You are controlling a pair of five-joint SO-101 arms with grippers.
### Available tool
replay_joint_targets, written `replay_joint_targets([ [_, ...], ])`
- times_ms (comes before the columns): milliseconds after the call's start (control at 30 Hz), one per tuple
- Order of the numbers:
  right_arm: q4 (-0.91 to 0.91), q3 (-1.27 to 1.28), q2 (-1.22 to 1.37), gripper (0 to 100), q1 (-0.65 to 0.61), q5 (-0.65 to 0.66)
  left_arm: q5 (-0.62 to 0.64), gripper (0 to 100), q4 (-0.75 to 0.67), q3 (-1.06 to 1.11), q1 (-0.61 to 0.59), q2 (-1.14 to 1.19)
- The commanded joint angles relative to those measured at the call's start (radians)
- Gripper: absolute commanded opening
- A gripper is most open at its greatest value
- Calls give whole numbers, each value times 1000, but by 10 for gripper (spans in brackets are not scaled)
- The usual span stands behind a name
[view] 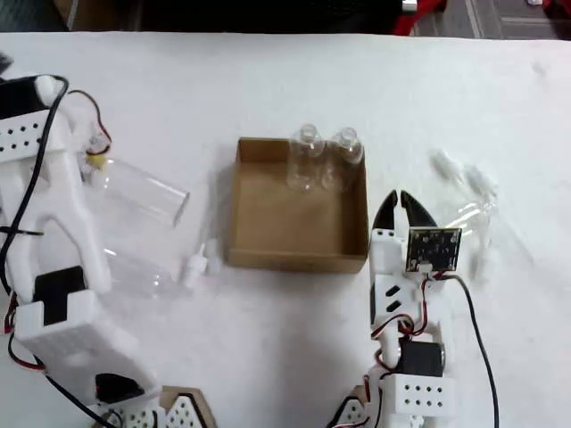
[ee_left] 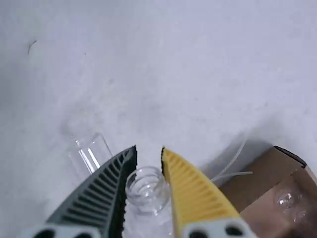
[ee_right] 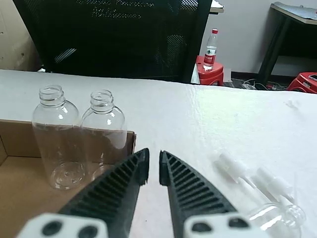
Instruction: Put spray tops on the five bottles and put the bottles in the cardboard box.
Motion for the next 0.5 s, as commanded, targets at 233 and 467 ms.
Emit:
replay_joint_targets([
  [233,-25,6,2,29,-5,11,-124,21,29,-15,44,-259],
  [467,-25,6,2,29,-4,11,-221,21,18,158,306,-430],
])
